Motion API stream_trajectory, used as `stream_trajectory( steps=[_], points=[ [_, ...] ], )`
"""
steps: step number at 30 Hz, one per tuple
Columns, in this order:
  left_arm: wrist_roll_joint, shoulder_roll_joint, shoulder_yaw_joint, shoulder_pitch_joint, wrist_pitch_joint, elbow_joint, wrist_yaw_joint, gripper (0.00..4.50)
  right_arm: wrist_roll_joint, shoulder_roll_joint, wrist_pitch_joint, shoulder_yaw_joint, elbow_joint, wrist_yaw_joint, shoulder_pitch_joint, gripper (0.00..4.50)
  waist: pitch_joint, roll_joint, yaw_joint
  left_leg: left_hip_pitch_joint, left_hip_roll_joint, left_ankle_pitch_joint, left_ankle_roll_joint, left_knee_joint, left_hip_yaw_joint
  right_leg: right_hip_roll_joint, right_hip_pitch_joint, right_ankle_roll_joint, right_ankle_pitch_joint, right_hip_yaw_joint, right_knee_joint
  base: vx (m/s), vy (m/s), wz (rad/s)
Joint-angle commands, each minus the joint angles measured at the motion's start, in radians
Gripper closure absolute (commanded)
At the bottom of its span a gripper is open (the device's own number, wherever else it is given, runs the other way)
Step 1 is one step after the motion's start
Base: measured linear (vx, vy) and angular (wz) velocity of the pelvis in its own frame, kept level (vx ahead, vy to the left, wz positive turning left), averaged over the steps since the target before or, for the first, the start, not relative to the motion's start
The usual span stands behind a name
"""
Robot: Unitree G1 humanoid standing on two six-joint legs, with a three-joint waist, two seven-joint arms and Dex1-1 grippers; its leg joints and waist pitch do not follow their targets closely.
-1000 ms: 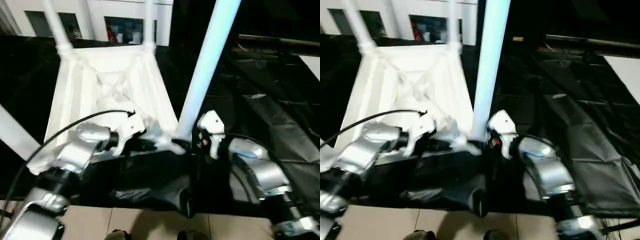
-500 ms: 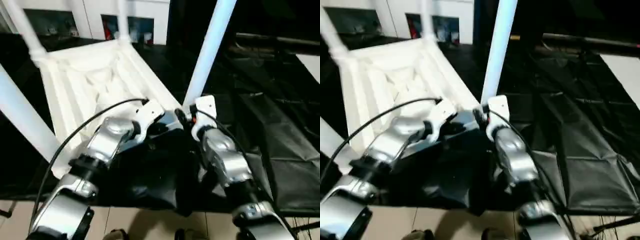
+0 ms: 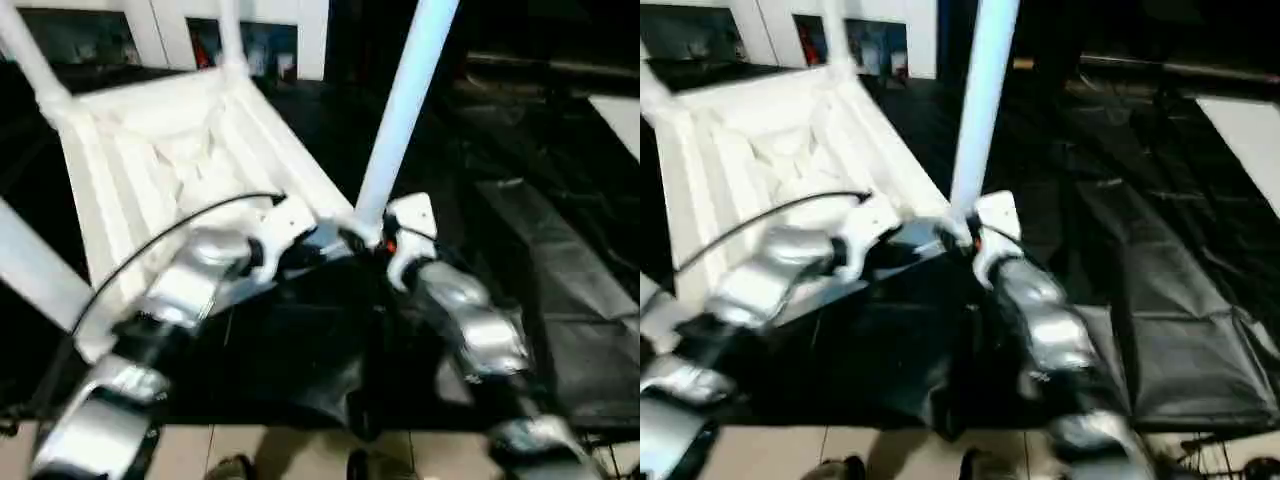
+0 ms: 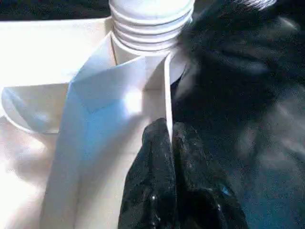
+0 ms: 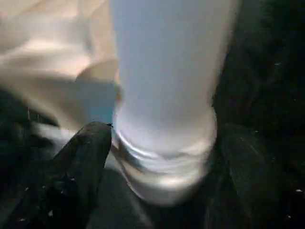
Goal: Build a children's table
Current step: Rotate leg to tighten
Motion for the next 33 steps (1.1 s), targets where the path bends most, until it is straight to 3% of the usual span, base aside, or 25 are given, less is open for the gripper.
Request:
stream_trajectory(
  steps=[1,4,5,8,11,19,20,25,29,33],
  points=[
    [0.023,0.037,-0.069,0.059,0.023,0.025,-0.073,4.50,0.007,-0.055,-0.015,0.020,-0.052,0.118,0.024,0.59,-0.052,0.006,0.008,0.014,0.046,-0.087,0.080,-0.063,-0.005,-0.053,0.056,-0.273,0.062,0.032,-0.040,0.000,0.000,0.00],
    [0.001,0.090,-0.086,0.087,0.014,-0.037,-0.158,4.50,0.031,-0.137,-0.032,0.032,-0.099,0.237,0.050,0.59,-0.055,0.007,0.008,0.016,0.046,-0.055,0.112,-0.058,-0.003,-0.052,0.059,-0.303,0.123,0.032,-0.034,0.000,0.000,0.00],
    [-0.003,0.102,-0.091,0.092,0.016,-0.053,-0.175,4.50,0.037,-0.154,-0.033,0.037,-0.111,0.269,0.055,0.59,-0.054,0.010,0.008,0.018,0.048,-0.057,0.125,-0.057,-0.002,-0.053,0.057,-0.316,0.121,0.031,-0.034,0.000,0.000,0.00],
    [-0.006,0.121,-0.093,0.099,0.025,-0.080,-0.193,4.50,0.042,-0.175,-0.039,0.054,-0.122,0.324,0.051,0.59,-0.052,0.011,0.008,0.021,0.051,-0.074,0.125,-0.057,-0.001,-0.055,0.055,-0.327,0.079,0.031,-0.036,0.000,0.000,0.00],
    [-0.008,0.127,-0.093,0.100,0.030,-0.091,-0.203,4.50,0.046,-0.161,-0.042,0.061,-0.105,0.331,0.029,0.59,-0.053,0.012,0.011,0.024,0.051,-0.072,0.119,-0.056,0.000,-0.056,0.054,-0.332,0.049,0.032,-0.036,0.000,0.000,0.00],
    [-0.011,0.136,-0.094,0.104,0.041,-0.110,-0.211,4.50,0.031,-0.109,-0.079,0.078,-0.022,0.325,-0.023,0.59,-0.060,0.011,0.021,0.023,0.046,0.014,0.141,-0.045,0.003,-0.053,0.057,-0.347,0.155,0.032,-0.020,0.000,0.000,0.00],
    [-0.012,0.138,-0.095,0.105,0.044,-0.112,-0.209,4.50,0.038,-0.099,-0.075,0.074,-0.014,0.330,-0.029,0.87,-0.060,0.009,0.024,0.023,0.045,0.019,0.144,-0.044,0.004,-0.053,0.057,-0.348,0.162,0.032,-0.019,0.000,0.000,0.00],
    [-0.007,0.140,-0.092,0.106,0.047,-0.113,-0.209,4.50,0.033,-0.101,-0.082,0.080,-0.001,0.347,-0.031,1.26,-0.059,0.008,0.025,0.022,0.045,0.002,0.141,-0.044,0.002,-0.054,0.058,-0.341,0.131,0.032,-0.019,0.000,0.000,0.00],
    [-0.005,0.142,-0.092,0.105,0.048,-0.112,-0.208,4.50,0.035,-0.099,-0.092,0.078,0.014,0.345,-0.037,1.64,-0.058,0.009,0.025,0.023,0.046,-0.047,0.117,-0.046,0.002,-0.055,0.057,-0.329,0.051,0.033,-0.024,0.000,0.000,0.00],
    [-0.005,0.142,-0.093,0.102,0.048,-0.109,-0.207,4.50,0.036,-0.093,-0.098,0.074,0.023,0.352,-0.040,1.78,-0.061,0.009,0.025,0.023,0.044,-0.028,0.116,-0.044,0.001,-0.053,0.058,-0.328,0.079,0.033,-0.020,0.000,0.000,0.00]
  ],
)
